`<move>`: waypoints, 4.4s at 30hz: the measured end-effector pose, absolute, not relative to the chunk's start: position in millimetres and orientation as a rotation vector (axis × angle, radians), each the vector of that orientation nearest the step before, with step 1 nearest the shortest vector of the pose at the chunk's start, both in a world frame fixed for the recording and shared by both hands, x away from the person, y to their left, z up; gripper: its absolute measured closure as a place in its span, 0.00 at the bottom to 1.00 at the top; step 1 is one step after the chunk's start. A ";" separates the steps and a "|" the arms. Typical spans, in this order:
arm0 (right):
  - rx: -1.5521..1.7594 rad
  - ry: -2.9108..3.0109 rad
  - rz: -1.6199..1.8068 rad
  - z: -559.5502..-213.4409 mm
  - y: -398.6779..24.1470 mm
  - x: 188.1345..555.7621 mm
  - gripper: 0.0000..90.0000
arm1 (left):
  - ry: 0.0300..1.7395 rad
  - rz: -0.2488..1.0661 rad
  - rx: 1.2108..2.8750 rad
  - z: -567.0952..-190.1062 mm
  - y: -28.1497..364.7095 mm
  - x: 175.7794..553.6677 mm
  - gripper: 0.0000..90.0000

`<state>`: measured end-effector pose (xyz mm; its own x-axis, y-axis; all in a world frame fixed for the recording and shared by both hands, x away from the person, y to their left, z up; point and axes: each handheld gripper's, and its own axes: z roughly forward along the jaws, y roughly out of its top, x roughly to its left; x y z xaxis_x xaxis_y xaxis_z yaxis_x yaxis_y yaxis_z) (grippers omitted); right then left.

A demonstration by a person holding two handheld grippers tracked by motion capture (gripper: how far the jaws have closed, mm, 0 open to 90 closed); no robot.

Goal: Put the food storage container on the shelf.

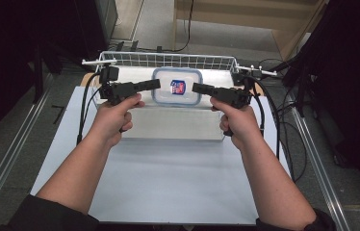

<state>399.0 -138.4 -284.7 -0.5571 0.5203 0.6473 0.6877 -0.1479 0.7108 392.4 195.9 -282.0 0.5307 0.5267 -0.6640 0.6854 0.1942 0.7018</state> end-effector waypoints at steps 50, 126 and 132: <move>-1.512 -1.807 -1.711 -294.9 -143.5 422.0 0.58 | 1.198 -0.172 1.495 -282.7 184.7 413.7 0.56; -1.575 -2.649 -1.820 -460.8 -192.0 225.8 0.21 | 1.085 0.421 1.895 -447.9 208.9 222.7 0.15; -1.537 -2.668 -1.822 -463.3 -185.6 222.9 0.21 | 1.094 0.426 1.883 -446.3 212.7 221.2 0.15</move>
<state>222.9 -185.6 -463.3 -0.5547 0.8258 0.1018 0.3955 0.1540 0.9055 221.2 212.7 -446.3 0.5514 0.8238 -0.1319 0.5180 -0.2141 0.8282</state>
